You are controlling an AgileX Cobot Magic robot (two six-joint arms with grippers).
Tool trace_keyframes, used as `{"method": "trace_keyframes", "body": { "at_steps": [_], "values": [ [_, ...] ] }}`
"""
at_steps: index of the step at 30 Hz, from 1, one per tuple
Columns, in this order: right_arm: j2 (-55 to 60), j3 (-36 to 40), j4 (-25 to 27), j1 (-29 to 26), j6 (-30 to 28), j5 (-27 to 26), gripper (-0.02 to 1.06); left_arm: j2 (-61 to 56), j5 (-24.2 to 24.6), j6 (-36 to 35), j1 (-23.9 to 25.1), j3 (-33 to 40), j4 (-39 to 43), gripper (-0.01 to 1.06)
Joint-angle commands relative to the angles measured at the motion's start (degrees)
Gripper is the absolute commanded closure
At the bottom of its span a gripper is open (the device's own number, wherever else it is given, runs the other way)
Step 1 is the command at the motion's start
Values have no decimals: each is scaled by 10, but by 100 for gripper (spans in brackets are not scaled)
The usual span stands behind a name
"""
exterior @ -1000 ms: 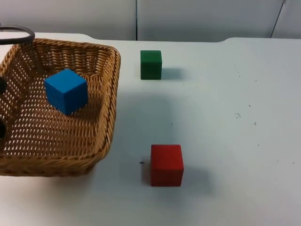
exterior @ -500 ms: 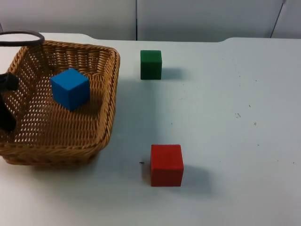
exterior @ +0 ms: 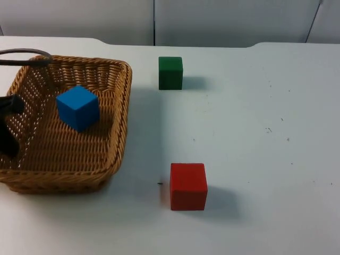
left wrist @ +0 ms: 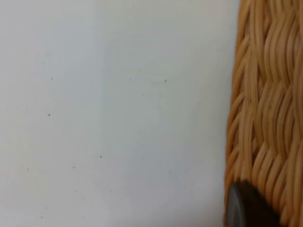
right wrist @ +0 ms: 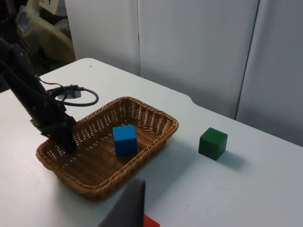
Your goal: Pick up the basket with the left hand and place the blue cube into the basket with the right hand.
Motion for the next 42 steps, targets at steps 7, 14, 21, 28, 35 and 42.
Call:
{"method": "trace_keyframes", "body": {
  "at_steps": [7, 14, 21, 28, 35, 42],
  "values": [
    [-1, 4, -4, 2, -4, -12, 9, 5, -16, 2, 1, -5, 0, 80],
    [-1, 4, -4, 2, -4, -12, 9, 5, -17, 2, 1, -6, 31, 26],
    [-1, 4, -4, 2, -4, -12, 9, -5, -6, -3, 1, -6, 71, 21],
    [-1, 4, -2, 2, -4, -12, 9, -58, -1, -3, 1, -18, 72, 21],
    [-1, 4, -2, 2, -4, -12, 9, -150, 41, -5, 1, -48, 64, 21],
    [-1, 4, -5, 2, -8, -18, 9, -277, 69, -44, 1, -52, 64, 21]
  ]
}}
